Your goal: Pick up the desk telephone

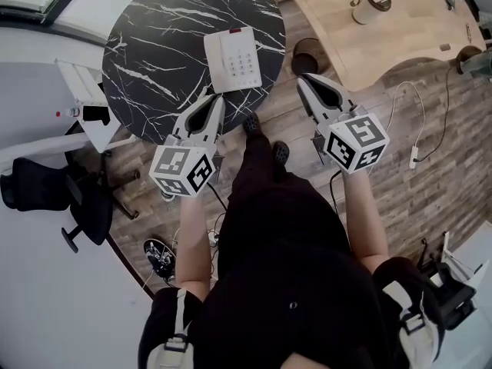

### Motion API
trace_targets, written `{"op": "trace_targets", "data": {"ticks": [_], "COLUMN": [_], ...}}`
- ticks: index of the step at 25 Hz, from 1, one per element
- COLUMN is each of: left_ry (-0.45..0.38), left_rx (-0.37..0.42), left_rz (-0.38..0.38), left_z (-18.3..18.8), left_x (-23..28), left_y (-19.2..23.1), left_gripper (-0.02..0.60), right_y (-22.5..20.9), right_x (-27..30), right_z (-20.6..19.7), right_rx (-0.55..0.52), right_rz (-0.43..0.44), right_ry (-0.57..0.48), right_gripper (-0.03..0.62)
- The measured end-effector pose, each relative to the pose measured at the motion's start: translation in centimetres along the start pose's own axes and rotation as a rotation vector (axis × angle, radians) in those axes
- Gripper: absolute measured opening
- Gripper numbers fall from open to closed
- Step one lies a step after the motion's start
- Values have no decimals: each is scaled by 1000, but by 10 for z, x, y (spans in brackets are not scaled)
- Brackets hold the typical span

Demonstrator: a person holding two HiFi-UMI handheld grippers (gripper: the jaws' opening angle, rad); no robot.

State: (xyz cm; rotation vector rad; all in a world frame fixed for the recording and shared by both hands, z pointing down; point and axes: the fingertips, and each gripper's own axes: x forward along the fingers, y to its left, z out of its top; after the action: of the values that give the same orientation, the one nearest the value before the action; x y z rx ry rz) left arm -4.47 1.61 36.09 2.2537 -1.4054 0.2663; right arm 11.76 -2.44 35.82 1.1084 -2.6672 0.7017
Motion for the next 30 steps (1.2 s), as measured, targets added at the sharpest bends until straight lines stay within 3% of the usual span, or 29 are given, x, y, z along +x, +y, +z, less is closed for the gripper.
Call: {"op": "trace_targets", "data": {"ticks": [12,18,27,30], "left_ry": [41,72,138,173], "left_rx": [-23,-60,-87,-106], "left_rz": [-28,-51,-102,-107], "left_z": [15,8,-13,-26], "left_x": [51,76,98,102], "left_y": [75,110,145,153], "left_gripper": [31,31,37,81], "right_y": [-15,-21,-29,-30], "right_x": [75,112,153,160], "right_z": [17,11,-24,-39], "right_rx": [-3,36,79,103], "right_rz": [-25,-28,-60,-71], "right_ry": [86,142,246,277], "right_gripper": [38,101,176,181]}}
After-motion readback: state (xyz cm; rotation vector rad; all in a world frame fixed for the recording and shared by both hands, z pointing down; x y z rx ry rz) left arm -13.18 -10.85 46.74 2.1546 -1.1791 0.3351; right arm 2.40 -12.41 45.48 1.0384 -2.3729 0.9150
